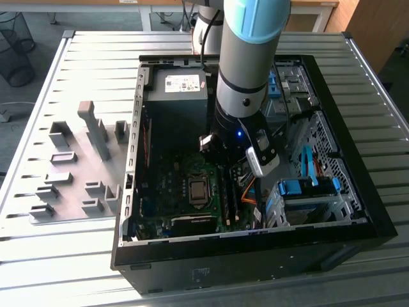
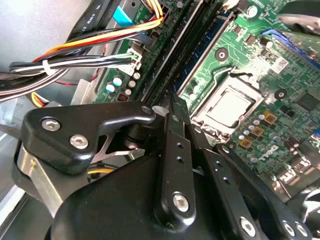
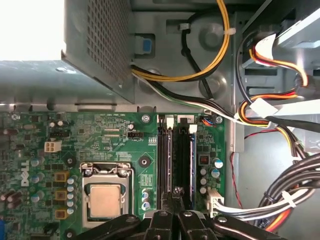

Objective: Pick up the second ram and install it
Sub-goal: 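Press down the second ram until it locks into place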

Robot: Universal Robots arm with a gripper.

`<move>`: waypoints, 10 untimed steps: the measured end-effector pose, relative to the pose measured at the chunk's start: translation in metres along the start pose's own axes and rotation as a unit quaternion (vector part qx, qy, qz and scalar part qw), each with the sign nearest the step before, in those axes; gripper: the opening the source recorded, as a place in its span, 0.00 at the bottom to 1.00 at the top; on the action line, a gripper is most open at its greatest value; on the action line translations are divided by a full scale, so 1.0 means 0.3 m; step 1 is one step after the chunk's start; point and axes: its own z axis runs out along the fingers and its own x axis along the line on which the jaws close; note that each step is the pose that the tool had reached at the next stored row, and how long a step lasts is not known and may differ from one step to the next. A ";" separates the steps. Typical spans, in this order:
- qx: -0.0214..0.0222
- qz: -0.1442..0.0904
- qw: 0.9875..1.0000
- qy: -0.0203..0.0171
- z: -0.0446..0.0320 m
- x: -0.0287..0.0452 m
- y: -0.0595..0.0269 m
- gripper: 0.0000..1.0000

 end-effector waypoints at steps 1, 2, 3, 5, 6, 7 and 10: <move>0.000 0.000 1.000 0.000 0.006 0.000 0.000 0.10; 0.000 0.000 1.000 0.000 0.012 0.000 0.000 0.10; 0.001 0.000 1.000 0.000 0.016 0.000 -0.001 0.10; 0.001 0.000 1.000 0.000 0.028 0.000 -0.001 0.10; 0.001 0.000 1.000 0.000 0.033 0.000 -0.001 0.10; 0.001 0.000 1.000 0.000 0.035 0.000 -0.001 0.10; 0.002 0.000 1.000 0.000 0.030 0.000 0.000 0.10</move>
